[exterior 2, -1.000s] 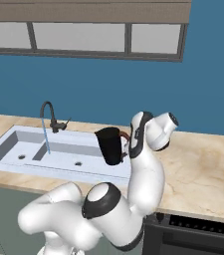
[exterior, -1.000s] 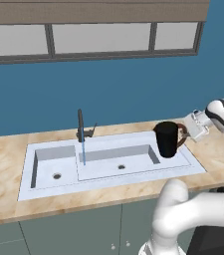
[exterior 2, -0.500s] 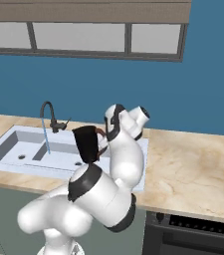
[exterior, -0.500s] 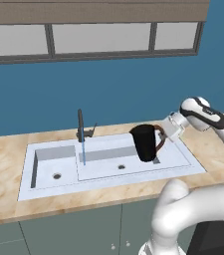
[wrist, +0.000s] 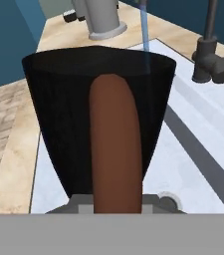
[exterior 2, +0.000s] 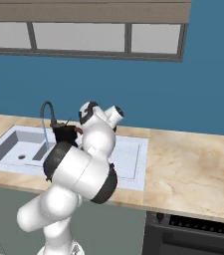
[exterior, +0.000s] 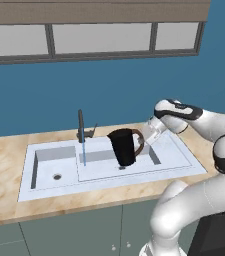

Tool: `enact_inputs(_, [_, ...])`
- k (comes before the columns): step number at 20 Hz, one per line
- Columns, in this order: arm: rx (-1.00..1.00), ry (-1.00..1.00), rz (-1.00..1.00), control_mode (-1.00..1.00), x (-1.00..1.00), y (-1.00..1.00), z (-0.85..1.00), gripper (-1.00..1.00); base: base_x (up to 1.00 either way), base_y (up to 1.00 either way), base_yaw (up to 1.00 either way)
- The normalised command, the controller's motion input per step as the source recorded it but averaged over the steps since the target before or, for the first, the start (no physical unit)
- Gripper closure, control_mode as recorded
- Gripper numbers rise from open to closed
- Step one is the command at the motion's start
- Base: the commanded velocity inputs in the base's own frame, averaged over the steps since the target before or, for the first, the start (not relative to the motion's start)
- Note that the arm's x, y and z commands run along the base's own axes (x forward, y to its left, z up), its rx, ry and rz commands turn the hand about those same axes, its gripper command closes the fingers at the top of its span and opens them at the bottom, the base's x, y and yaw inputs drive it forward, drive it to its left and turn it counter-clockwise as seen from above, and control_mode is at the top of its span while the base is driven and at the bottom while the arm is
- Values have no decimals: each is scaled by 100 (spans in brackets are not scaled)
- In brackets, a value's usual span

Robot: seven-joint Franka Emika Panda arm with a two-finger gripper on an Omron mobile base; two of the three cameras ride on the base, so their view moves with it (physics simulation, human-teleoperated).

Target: Turn on the sink faucet and place the jug under the water for a few seconds to fill it up.

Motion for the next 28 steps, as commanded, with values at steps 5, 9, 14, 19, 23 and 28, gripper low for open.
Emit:
enact_inputs(5, [0,0,-4,-100,9,64,-41,100,0,0,0])
enact_inputs(9, [0,0,-3,-100,15,55,-35,100,0,0,0])
enact_inputs(14, [0,0,-6,-100,25,51,-19,100,0,0,0])
enact_inputs(19, [0,0,-7,-100,31,46,-28,100,0,0,0])
enact_inputs(23, [0,0,-5,-100,13,33,-41,100,0,0,0])
enact_inputs(28, [0,-1,-6,-100,9,34,-44,100,0,0,0])
